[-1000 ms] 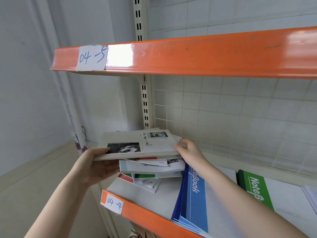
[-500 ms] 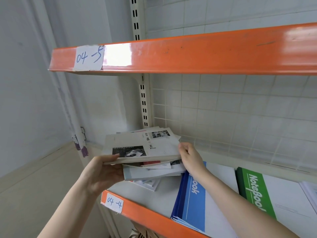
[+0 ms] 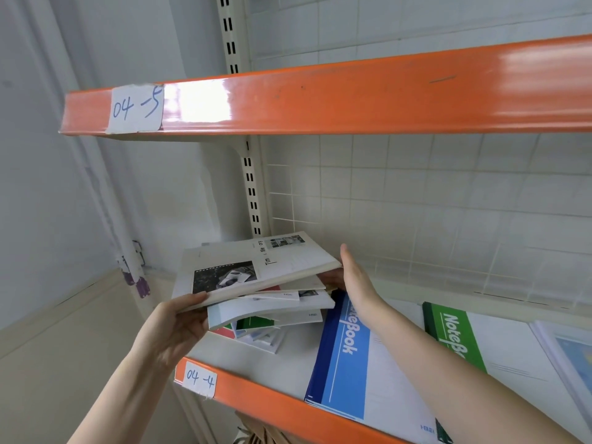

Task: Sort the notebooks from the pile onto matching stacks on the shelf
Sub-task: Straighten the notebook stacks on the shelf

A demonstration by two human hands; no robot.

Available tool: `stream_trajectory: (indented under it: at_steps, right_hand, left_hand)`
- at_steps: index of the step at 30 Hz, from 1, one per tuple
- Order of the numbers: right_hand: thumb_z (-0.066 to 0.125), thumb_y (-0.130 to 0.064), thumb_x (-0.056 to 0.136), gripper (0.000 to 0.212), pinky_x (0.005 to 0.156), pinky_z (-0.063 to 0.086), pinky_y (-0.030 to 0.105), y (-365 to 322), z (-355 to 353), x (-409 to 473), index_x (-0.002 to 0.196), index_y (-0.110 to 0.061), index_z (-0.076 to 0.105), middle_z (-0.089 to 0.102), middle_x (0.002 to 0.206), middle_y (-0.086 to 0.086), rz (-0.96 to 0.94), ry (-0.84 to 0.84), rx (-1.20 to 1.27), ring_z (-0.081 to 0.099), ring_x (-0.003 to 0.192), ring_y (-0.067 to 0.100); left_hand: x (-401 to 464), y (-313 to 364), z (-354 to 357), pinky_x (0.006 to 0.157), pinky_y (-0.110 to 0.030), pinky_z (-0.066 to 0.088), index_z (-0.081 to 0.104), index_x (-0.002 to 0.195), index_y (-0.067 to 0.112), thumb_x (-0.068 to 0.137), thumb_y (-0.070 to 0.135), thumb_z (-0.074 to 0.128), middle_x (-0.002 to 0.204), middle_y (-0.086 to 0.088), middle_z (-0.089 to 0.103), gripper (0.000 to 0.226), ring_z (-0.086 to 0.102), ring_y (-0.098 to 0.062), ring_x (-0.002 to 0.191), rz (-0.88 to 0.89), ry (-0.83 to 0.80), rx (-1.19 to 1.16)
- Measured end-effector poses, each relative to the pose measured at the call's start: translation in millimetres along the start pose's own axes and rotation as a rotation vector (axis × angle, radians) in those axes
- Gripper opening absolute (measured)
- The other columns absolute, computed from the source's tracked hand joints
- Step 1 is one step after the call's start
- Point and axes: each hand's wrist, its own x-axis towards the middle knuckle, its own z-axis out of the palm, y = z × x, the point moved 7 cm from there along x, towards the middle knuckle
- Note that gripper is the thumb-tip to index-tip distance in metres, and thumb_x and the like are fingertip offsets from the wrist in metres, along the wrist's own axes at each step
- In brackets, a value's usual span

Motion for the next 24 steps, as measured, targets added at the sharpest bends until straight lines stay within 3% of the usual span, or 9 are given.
stream_trajectory:
  at_steps: [6,10,12,14,15,17,19,21,24]
  right_hand:
    - [0.040,-0.042,0.098,0.030,0.100,0.042,0.036,-27,-9,-5,0.100,-0.020,0.060,0.069,0.083,0.006,0.000,-0.058,0.259,0.064,0.084,0.020]
    - [0.034,-0.053,0.095,0.044,0.078,0.046,0.036,-42,-21,-17,0.103,-0.018,0.060,0.065,0.093,0.008,0.020,-0.075,0.411,0.060,0.090,0.022]
    - [0.036,-0.056,0.094,0.052,0.076,0.050,0.037,-42,-29,-26,0.111,-0.012,0.059,0.065,0.100,0.011,0.074,-0.086,0.425,0.061,0.092,0.025]
    - [0.036,-0.057,0.094,0.057,0.079,0.052,0.039,-42,-38,-39,0.112,-0.009,0.061,0.067,0.102,0.014,0.105,-0.127,0.456,0.064,0.092,0.029]
    - [0.034,-0.058,0.094,0.058,0.085,0.050,0.043,-43,-44,-45,0.108,-0.010,0.065,0.068,0.104,0.016,0.111,-0.146,0.491,0.064,0.095,0.030]
    - [0.029,-0.059,0.094,0.063,0.089,0.048,0.047,-47,-59,-57,0.097,-0.013,0.073,0.069,0.107,0.016,0.093,-0.163,0.555,0.063,0.099,0.031]
    - [0.033,-0.057,0.094,0.061,0.072,0.052,0.037,-48,-77,-72,0.087,-0.013,0.074,0.072,0.093,0.012,0.114,-0.138,0.593,0.065,0.085,0.025]
    - [0.036,-0.047,0.097,0.058,0.061,0.052,0.030,-43,-99,-86,0.075,-0.007,0.072,0.070,0.069,0.010,0.124,-0.090,0.643,0.065,0.070,0.024]
    - [0.025,-0.033,0.102,0.073,0.043,0.049,0.020,-44,-134,-116,0.055,-0.006,0.074,0.068,0.060,0.012,0.064,-0.065,0.624,0.068,0.055,0.021]
  left_hand:
    - [-9,0,16,0.056,-0.031,0.059,0.073,0.063,-0.005,0.059,0.000,0.065,0.076,-0.019,0.071,0.011,0.071,-0.025,0.062,0.083,-0.143,-0.005]
    - [-21,4,37,0.069,-0.041,0.058,0.074,0.069,-0.005,0.018,0.005,0.094,0.086,-0.021,0.071,0.056,0.072,-0.028,0.073,0.140,-0.277,-0.078]
    - [-31,5,52,0.070,-0.043,0.058,0.074,0.062,-0.001,0.009,0.008,0.094,0.085,-0.019,0.072,0.058,0.073,-0.027,0.074,0.163,-0.353,-0.118]
    - [-36,5,70,0.067,-0.041,0.060,0.075,0.068,-0.001,0.021,0.005,0.093,0.094,-0.021,0.072,0.050,0.073,-0.028,0.082,0.147,-0.468,-0.166]
    - [-39,5,80,0.075,-0.039,0.060,0.075,0.081,-0.006,0.044,0.003,0.088,0.107,-0.024,0.068,0.040,0.070,-0.030,0.095,0.134,-0.544,-0.193]
    - [-43,4,88,0.109,-0.037,0.037,0.047,0.130,-0.015,0.098,0.004,0.032,0.144,-0.027,0.040,0.041,0.039,-0.030,0.136,0.192,-0.514,-0.157]
    - [-46,-7,97,0.118,-0.037,0.011,0.008,0.149,-0.005,0.098,0.017,-0.015,0.157,-0.020,0.013,0.059,0.007,-0.027,0.148,0.156,-0.747,-0.207]
    - [-51,-27,114,0.118,-0.037,0.010,-0.011,0.145,0.004,0.098,0.020,-0.018,0.158,-0.017,0.009,0.051,0.003,-0.026,0.148,0.114,-0.949,-0.206]
    - [-63,-57,136,0.118,-0.037,0.010,0.000,0.148,-0.004,0.100,0.020,-0.012,0.157,-0.021,0.010,0.055,0.007,-0.029,0.147,0.067,-0.942,-0.176]
